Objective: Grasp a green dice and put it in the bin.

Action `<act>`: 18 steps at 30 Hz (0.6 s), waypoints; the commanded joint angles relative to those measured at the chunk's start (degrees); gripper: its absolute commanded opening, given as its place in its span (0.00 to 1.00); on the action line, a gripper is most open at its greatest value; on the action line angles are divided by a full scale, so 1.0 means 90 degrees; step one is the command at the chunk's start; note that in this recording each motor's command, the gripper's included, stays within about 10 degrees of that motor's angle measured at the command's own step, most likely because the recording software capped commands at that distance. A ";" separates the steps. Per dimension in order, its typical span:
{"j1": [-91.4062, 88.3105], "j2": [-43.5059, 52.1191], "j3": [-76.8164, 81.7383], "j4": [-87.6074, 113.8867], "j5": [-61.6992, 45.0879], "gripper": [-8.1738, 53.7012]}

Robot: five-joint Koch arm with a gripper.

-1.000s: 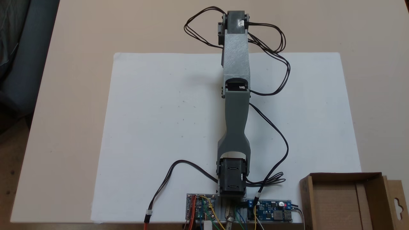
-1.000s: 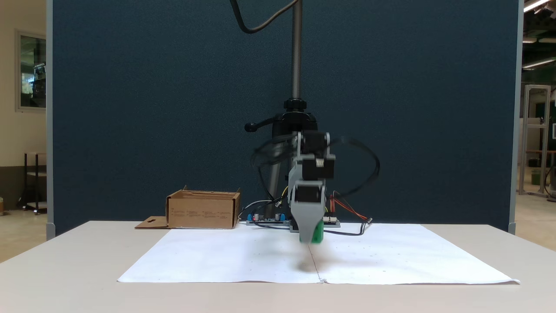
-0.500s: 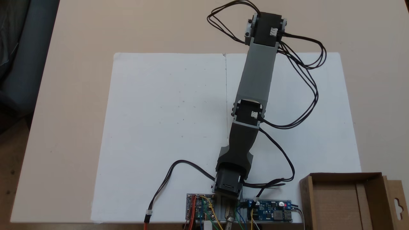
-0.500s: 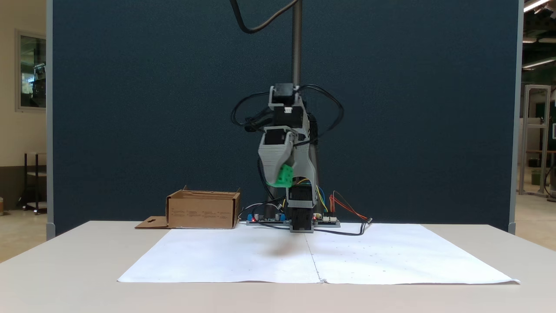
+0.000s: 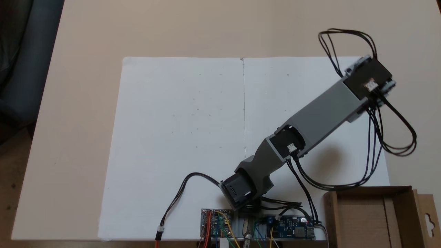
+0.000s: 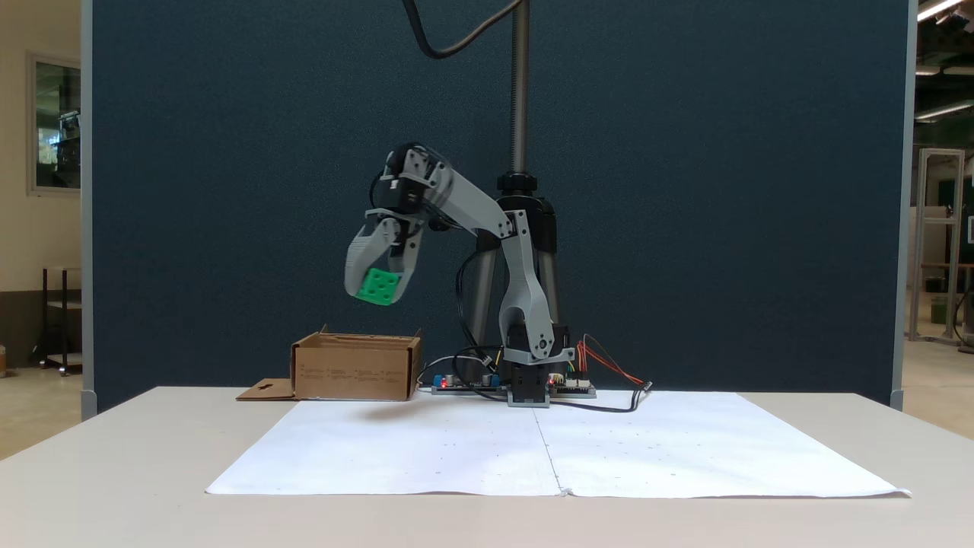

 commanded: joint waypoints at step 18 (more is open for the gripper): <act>0.3887 -0.0088 -0.0146 -0.1113 -0.2051 0.33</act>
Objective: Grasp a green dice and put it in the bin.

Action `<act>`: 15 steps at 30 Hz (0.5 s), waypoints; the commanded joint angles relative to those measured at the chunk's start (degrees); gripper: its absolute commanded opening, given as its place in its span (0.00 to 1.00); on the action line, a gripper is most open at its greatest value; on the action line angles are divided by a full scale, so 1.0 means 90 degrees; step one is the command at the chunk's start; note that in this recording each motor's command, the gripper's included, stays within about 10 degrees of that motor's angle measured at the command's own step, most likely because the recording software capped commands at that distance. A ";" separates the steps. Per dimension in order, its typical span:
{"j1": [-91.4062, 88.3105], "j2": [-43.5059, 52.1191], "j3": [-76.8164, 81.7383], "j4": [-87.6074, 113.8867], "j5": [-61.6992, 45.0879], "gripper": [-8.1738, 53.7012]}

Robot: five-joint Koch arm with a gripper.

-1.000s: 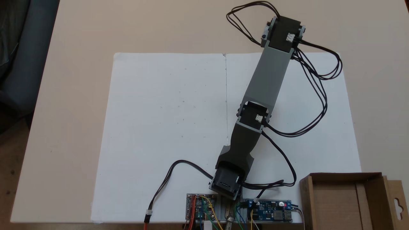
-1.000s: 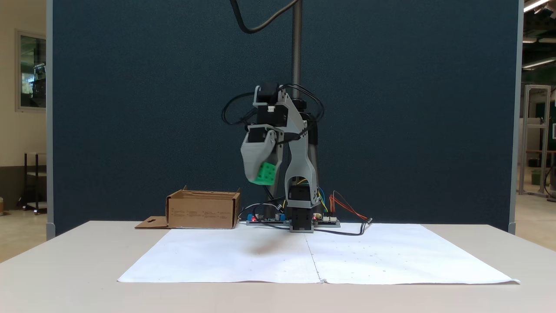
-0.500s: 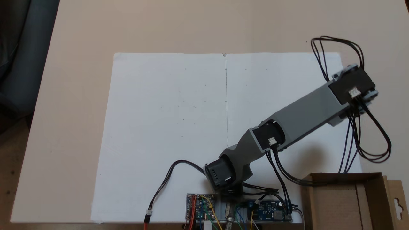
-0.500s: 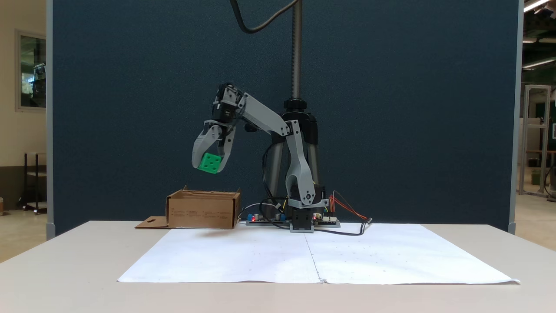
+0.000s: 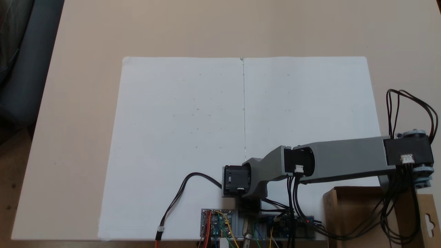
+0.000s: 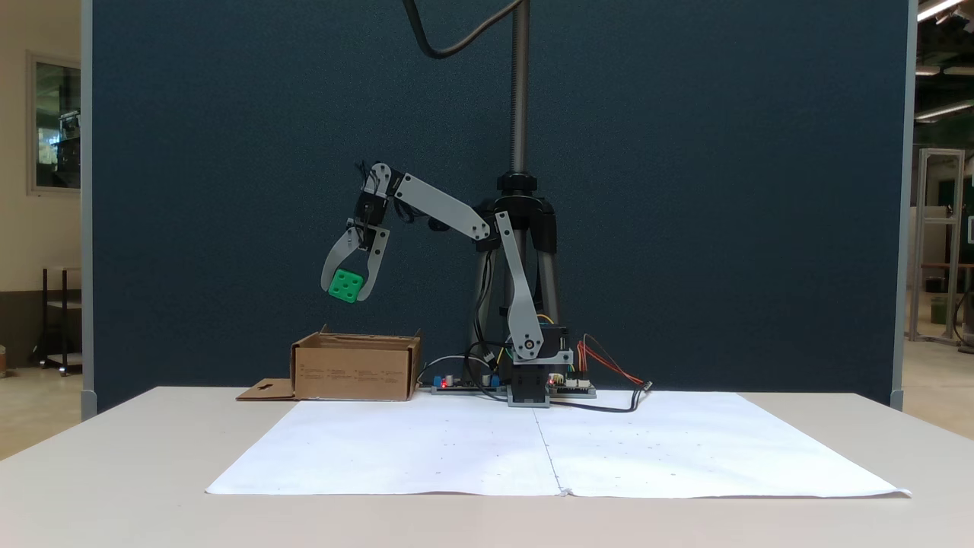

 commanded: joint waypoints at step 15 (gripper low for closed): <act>0.1396 -0.0225 0.1729 -0.1475 -0.2070 0.33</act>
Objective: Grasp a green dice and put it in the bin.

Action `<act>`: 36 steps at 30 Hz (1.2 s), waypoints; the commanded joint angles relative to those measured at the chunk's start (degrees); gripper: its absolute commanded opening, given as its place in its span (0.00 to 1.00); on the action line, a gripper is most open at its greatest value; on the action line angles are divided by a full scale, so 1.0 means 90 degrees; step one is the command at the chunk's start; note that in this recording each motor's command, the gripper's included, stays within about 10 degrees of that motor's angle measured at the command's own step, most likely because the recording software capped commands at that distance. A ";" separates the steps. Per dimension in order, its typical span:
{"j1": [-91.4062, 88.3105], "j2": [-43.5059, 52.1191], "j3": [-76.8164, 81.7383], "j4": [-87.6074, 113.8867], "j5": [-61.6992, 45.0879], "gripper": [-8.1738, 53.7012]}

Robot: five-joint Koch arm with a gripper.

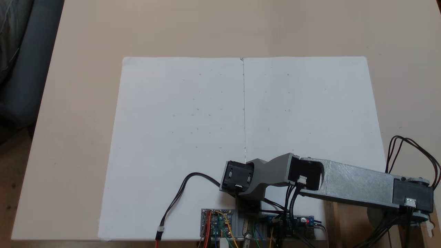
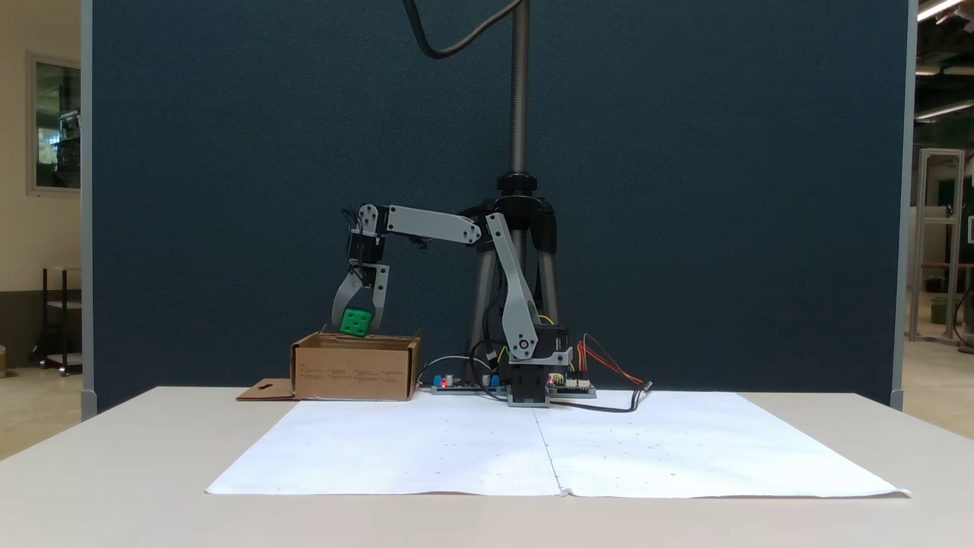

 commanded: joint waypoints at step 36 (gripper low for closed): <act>-0.2988 0.1396 -0.0234 0.0156 0.1943 0.81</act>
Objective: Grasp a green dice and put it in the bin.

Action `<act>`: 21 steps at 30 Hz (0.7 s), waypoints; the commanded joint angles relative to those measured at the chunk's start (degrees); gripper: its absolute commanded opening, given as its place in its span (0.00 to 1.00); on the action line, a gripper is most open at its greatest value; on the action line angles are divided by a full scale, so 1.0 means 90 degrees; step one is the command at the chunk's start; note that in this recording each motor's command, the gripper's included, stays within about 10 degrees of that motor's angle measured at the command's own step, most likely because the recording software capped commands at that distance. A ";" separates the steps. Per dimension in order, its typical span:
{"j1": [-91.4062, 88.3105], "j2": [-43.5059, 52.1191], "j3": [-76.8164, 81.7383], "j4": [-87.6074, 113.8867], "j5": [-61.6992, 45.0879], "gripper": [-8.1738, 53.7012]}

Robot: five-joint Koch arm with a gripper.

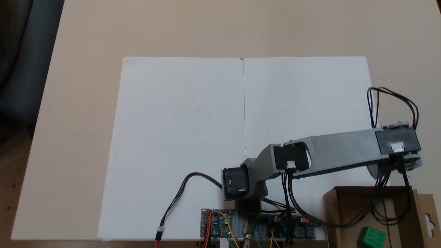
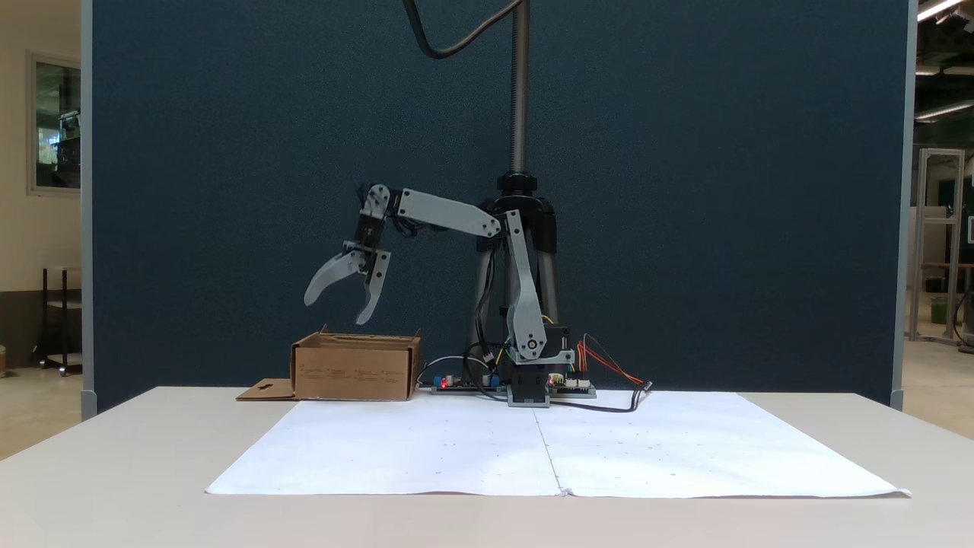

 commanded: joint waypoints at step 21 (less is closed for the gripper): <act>-0.7500 0.0879 0.0527 -0.0557 0.1621 0.85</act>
